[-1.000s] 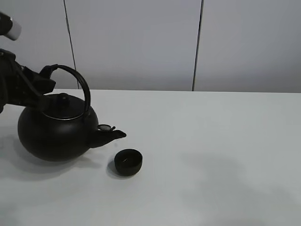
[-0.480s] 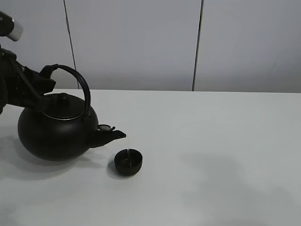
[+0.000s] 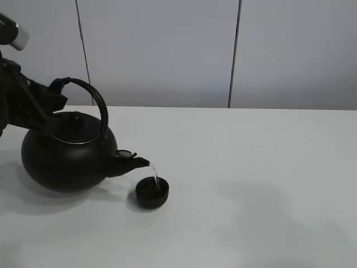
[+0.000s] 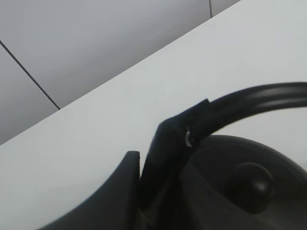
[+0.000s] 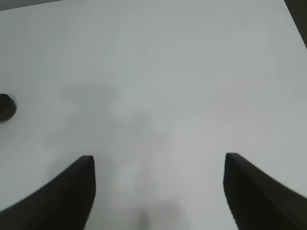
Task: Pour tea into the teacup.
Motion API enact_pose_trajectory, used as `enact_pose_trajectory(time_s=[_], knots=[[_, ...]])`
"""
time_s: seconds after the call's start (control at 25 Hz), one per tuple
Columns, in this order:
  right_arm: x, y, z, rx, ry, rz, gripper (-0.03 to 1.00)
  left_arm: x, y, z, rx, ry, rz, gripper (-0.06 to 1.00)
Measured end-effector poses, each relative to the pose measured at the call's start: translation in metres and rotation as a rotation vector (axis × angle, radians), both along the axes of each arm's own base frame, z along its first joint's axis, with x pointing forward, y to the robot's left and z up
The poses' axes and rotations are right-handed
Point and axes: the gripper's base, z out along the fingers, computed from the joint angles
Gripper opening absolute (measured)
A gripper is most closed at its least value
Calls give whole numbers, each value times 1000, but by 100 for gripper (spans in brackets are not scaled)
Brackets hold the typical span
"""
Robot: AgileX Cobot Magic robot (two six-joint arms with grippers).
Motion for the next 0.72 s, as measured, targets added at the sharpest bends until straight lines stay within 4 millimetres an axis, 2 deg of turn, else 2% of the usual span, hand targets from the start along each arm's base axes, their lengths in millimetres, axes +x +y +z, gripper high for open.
enact_pose_trajectory(time_s=[0.72], knots=[[0,0,0,0,0,0,52,0,0,0,9,-4,-8,14]])
